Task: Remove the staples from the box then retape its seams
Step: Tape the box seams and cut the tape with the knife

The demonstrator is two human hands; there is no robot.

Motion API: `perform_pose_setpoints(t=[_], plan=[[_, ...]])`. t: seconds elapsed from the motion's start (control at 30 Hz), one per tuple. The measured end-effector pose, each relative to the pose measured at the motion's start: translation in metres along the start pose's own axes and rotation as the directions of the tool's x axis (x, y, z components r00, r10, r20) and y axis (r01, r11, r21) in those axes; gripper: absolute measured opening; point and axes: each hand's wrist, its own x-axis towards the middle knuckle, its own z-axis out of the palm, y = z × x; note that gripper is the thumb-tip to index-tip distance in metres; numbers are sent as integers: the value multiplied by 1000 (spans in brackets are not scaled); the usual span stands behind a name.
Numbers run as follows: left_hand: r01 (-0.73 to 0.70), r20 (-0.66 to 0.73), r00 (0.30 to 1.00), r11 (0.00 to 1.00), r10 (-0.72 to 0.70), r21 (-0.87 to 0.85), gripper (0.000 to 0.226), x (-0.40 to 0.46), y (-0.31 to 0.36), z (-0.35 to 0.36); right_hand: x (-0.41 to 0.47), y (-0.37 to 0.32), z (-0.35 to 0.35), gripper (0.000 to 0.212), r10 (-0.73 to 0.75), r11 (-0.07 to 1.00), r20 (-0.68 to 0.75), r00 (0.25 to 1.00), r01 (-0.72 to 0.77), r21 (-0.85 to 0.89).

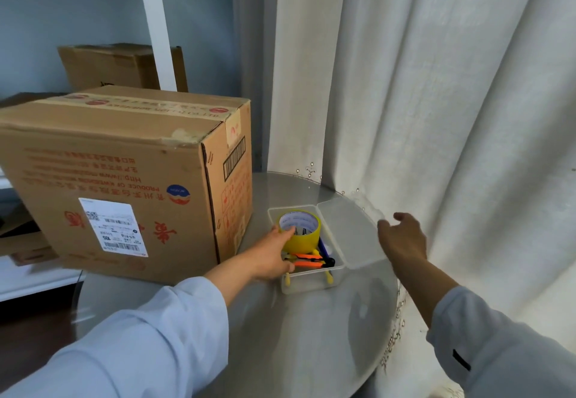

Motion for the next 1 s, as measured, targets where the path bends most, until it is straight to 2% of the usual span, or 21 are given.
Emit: perform_pose_setpoints(t=[0.07, 0.1, 0.13, 0.2, 0.27, 0.33, 0.4, 0.47, 0.5, 0.57, 0.63, 0.73, 0.9, 1.0], plan=[[37, -9, 999, 977, -40, -209, 82, 2, -2, -1, -5, -15, -7, 50, -20, 969, -72, 997, 37, 243], [64, -13, 997, 925, -74, -374, 83, 3, -3, -1, -11, -23, -7, 51, -48, 948, -94, 994, 75, 308], [82, -16, 994, 838, -108, -540, 84, 2, -2, -2, -18, -30, -5, 49, -90, 943, -109, 990, 120, 310], [92, -39, 981, 633, -190, -768, 82, 3, 0, -4, -36, -43, 4, 32, -202, 945, -99, 974, 221, 241], [82, -72, 961, 525, -267, -847, 75, 4, 0, -5, -61, -51, 15, 21, -326, 931, -36, 945, 328, 163], [71, -96, 944, 475, -317, -877, 65, 2, 3, -5, -78, -48, 30, 27, -429, 903, 40, 902, 427, 52], [55, -115, 939, 472, -324, -880, 53, 3, 3, -4, -85, -37, 46, 34, -475, 869, 209, 855, 492, -39], [46, -150, 930, 511, -335, -859, 47, 6, 2, -2, -85, -25, 58, 33, -489, 821, 387, 782, 562, -99], [51, -177, 920, 553, -351, -832, 46, 8, 0, 0, -85, -20, 60, 36, -525, 767, 426, 737, 626, -138], [76, -213, 909, 646, -357, -759, 51, 13, -3, 2, -83, -13, 61, 55, -582, 644, 499, 642, 738, -198], [79, -208, 923, 688, -324, -721, 52, 18, -5, 6, -80, -8, 61, 71, -557, 554, 578, 597, 785, -277], [62, -213, 936, 726, -281, -685, 51, 24, -4, 9, -74, -5, 62, 68, -564, 478, 585, 583, 808, -345], [75, -209, 944, 786, -254, -614, 53, 37, -2, 7, -56, -11, 67, 67, -538, 482, 609, 582, 806, -345], [75, -274, 923, 825, -269, -560, 49, 48, 6, 5, -41, -15, 71, 68, -519, 499, 616, 592, 795, -344]])
